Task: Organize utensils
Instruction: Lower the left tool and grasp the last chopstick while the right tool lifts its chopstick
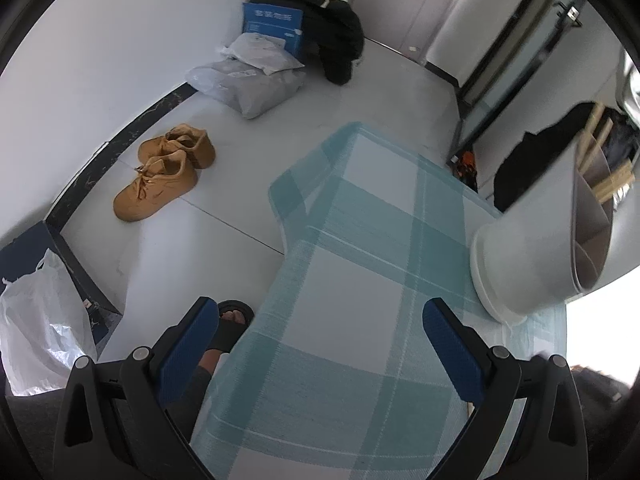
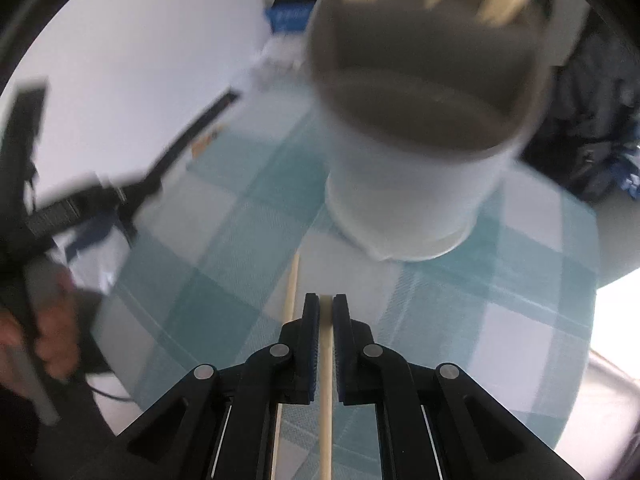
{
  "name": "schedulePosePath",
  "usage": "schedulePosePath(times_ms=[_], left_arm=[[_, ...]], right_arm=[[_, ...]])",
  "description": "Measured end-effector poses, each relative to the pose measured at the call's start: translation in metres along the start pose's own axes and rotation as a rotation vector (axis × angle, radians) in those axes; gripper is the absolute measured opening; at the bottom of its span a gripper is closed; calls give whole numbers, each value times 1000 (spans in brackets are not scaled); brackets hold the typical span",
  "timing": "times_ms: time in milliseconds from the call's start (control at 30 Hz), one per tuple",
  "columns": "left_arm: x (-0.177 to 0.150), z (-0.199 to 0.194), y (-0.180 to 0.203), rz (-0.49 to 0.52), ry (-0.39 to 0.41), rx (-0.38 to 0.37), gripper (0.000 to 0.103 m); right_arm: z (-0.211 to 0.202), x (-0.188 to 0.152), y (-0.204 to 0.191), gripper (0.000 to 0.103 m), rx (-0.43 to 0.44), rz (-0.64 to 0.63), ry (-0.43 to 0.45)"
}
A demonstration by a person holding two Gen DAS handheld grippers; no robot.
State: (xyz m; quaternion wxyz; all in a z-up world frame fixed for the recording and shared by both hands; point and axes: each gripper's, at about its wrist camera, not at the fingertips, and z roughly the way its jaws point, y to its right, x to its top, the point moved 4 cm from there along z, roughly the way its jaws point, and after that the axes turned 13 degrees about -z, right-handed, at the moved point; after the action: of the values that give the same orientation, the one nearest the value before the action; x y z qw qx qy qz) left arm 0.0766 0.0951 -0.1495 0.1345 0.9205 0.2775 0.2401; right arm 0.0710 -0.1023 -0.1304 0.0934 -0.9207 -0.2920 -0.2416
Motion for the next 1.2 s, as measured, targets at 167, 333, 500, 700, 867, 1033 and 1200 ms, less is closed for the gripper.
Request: schedulePosePath(times_ms=[167,333,500,700,867,1033,1200], left_arm=[[-19,0,17,70,-46,-36,99],[-37,1,36,152,-93,-57,99],[-54,8,51,189,-180,-58,93],[-60,20,71,225,-215,1,93],[-59,35,84,223,-244,108,78],[-59,42,92,264,-222,224,63],[-61,42,96,223,-224,260,36]], right_arm=[[-40,-18,52,6,45,242,159],[-53,-50,104,6,108,498,248],[-64,-74,131,6,145,669,319],[-71,-94,152,6,150,759,356],[-75,-104,159,6,104,752,359],[-82,-109,163,6,109,751,377],[-85,-106,159,6,106,714,376]])
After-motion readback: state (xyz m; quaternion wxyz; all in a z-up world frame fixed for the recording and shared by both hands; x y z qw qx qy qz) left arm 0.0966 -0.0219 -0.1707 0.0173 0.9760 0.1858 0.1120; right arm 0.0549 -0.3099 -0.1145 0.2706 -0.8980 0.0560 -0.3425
